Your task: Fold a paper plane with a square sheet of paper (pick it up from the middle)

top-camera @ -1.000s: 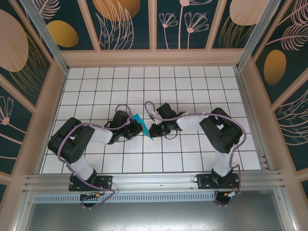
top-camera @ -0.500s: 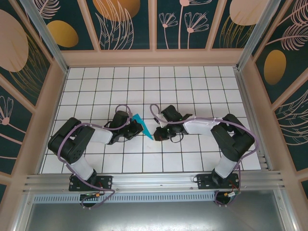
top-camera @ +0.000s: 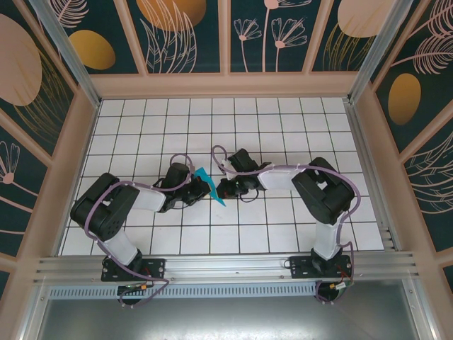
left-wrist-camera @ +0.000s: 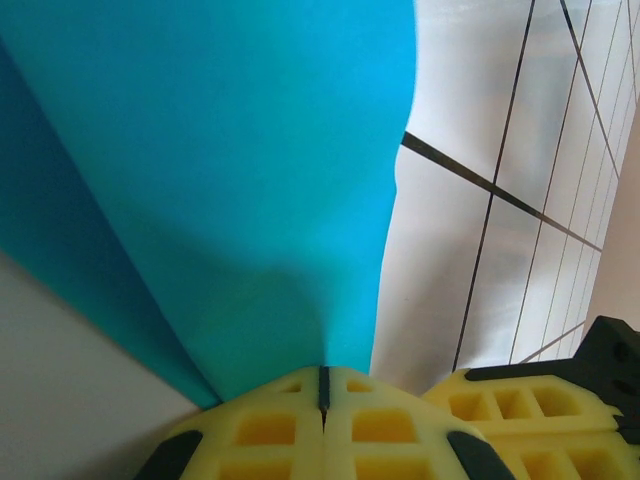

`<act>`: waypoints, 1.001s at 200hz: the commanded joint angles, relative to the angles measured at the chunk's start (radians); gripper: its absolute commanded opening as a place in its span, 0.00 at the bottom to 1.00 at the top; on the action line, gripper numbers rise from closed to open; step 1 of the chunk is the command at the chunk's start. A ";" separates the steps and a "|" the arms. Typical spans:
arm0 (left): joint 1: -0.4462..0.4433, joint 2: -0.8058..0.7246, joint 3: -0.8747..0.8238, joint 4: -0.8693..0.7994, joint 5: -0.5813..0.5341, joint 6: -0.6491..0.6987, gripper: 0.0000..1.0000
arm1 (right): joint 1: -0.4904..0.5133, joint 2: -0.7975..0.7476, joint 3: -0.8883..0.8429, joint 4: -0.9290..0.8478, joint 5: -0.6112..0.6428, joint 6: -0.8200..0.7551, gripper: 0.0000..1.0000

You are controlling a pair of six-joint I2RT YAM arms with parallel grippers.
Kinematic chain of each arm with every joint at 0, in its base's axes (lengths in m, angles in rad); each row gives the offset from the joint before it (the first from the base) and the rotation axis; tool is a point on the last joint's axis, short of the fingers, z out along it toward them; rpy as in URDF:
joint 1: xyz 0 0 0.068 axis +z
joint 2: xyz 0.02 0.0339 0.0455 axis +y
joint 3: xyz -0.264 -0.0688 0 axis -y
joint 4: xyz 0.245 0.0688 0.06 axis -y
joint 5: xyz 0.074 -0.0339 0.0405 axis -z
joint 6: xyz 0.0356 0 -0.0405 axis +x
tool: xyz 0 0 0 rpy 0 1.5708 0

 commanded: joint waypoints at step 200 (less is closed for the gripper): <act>0.025 0.007 0.139 -0.283 -0.227 0.229 0.11 | 0.009 0.071 -0.028 -0.115 0.119 -0.061 0.00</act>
